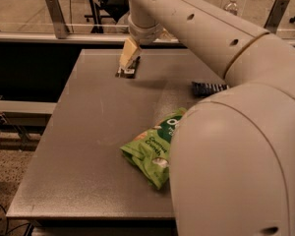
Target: Move rxbar chocolate near rxbar blueberry
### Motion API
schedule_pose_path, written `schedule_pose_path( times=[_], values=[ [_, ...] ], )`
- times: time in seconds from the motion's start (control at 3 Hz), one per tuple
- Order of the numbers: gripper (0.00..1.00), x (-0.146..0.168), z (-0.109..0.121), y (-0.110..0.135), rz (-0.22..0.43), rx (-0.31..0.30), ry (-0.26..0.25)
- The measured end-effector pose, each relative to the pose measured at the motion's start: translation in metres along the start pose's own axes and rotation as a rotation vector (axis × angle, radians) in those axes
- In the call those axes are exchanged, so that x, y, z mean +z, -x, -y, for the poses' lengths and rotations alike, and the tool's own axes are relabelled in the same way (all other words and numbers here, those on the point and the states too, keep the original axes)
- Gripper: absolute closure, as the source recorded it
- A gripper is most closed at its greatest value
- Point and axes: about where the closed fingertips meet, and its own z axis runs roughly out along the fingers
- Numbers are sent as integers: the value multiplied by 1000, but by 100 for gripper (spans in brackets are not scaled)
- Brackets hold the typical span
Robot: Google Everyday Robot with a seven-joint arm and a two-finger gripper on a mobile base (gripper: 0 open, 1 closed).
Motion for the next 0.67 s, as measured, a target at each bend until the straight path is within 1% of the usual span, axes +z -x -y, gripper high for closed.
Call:
schedule_pose_path(
  times=[0.33, 0.67],
  values=[
    [0, 0, 0, 0, 0, 0, 0],
    [0, 3, -6, 2, -20, 59, -19]
  ],
)
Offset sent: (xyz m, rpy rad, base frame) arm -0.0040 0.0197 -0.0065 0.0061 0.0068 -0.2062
